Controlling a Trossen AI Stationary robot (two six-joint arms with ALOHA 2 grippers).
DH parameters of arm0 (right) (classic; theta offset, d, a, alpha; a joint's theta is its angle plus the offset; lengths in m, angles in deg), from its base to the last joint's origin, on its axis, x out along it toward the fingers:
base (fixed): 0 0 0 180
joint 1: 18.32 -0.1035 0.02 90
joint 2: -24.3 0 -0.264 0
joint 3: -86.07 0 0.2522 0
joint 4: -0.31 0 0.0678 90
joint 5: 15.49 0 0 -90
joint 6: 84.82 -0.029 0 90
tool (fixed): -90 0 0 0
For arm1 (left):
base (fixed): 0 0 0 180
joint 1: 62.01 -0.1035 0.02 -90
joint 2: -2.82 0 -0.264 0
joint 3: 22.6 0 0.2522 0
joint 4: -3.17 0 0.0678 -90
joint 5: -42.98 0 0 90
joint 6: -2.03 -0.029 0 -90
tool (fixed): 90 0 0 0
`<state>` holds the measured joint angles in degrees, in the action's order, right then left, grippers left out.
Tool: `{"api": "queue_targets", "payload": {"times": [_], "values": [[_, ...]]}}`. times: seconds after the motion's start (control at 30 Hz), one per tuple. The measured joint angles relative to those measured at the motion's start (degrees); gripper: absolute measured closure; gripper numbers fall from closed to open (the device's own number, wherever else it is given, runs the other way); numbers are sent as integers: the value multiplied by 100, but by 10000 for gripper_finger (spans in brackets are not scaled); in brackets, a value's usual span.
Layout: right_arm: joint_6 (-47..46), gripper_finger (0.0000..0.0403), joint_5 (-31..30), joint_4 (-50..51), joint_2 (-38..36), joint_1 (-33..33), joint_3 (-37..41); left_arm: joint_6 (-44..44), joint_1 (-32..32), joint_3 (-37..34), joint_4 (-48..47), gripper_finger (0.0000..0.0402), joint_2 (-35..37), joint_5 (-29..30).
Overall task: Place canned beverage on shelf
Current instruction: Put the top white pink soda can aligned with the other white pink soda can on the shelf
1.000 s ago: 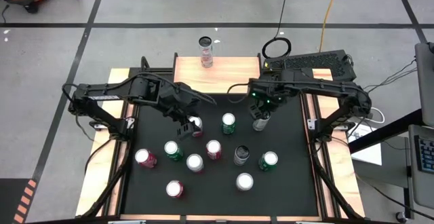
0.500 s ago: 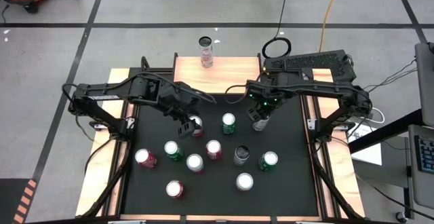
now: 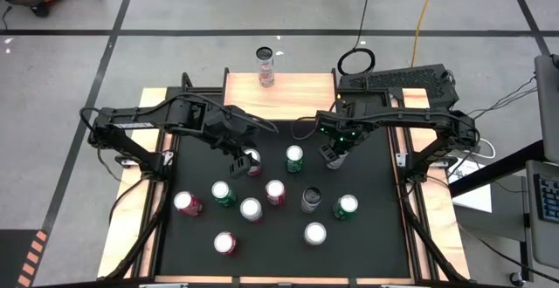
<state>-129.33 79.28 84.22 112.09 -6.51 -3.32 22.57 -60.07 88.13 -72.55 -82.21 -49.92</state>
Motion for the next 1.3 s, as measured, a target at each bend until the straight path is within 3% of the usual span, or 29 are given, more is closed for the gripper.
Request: {"api": "queue_targets", "payload": {"times": [0.37, 0.6, 1.0, 1.3], "values": [[122, 175, -35, -83, -4, 0, 23, 0, 0, 0, 7, 110, 0, 52], [159, 168, 181, -179, -167, -55, 26, 0, 0, 0, 158, 110, 0, 302], [176, 169, 890, -520, -1277, -103, 25, -481, 0, 0, 744, 110, -2, 1011], [440, 169, 1193, -2013, -2076, -207, 16, 115, -44, 0, 1326, 110, -4, 1113]]}}
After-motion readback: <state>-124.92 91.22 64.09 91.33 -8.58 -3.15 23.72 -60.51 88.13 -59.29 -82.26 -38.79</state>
